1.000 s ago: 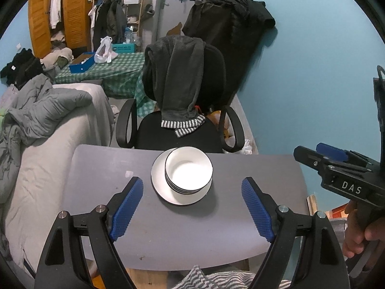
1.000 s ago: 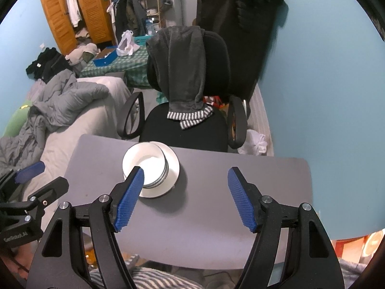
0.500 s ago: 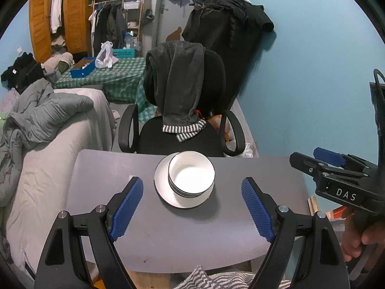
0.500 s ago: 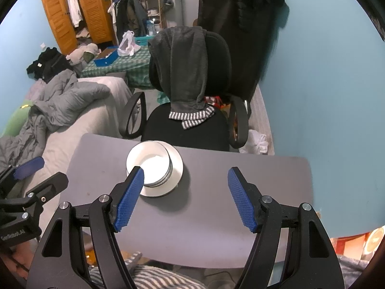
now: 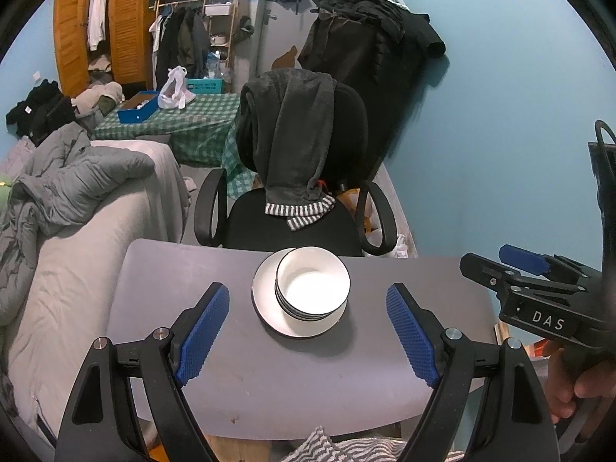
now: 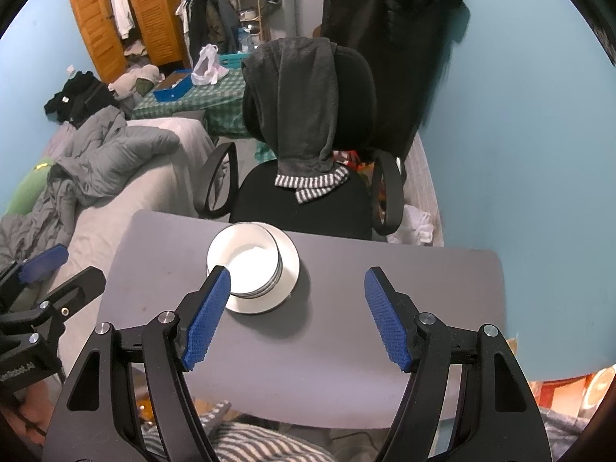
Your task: Organize plates and bowls
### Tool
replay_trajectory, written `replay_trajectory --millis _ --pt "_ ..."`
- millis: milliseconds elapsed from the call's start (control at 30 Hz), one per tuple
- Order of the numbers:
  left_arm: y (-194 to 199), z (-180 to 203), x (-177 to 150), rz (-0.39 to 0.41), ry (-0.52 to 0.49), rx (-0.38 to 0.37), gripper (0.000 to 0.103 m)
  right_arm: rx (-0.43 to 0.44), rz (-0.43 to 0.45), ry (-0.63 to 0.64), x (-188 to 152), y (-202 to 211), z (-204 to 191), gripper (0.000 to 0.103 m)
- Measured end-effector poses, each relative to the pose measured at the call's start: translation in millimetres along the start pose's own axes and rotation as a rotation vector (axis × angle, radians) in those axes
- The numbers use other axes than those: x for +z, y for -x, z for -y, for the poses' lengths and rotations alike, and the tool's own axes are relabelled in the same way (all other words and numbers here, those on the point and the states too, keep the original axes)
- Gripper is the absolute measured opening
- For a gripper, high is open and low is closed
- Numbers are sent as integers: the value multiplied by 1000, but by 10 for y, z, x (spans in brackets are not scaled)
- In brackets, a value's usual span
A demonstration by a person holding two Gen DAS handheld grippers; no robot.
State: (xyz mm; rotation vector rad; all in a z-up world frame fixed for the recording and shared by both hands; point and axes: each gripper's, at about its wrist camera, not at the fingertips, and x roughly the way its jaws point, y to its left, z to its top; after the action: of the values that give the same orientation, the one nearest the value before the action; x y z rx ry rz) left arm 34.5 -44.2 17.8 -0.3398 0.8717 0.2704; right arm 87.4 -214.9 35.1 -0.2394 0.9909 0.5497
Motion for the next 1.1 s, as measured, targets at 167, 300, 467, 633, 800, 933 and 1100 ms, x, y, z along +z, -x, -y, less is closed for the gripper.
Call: replay_trajectory --millis 167,300,467,633,800,933,1100 --pt "-5 -13 -17 1 15 3 85 2 -3 8 22 -20 -21 71" --pt "13 -36 -27 2 23 5 85 4 -8 13 30 -28 -34 71" --pt "20 -60 -27 2 27 1 85 4 -11 14 25 -29 -33 71" --pt "26 -82 -6 3 55 -10 85 4 -12 15 26 -31 -35 71" --pt "12 -67 4 -3 69 -12 85 5 -13 17 16 -44 -34 71" --pt "-7 -79 10 -19 91 -18 85 4 -14 17 20 -46 -35 71" --pt "11 -66 17 -17 90 -4 85 3 -14 17 24 -44 -38 71"
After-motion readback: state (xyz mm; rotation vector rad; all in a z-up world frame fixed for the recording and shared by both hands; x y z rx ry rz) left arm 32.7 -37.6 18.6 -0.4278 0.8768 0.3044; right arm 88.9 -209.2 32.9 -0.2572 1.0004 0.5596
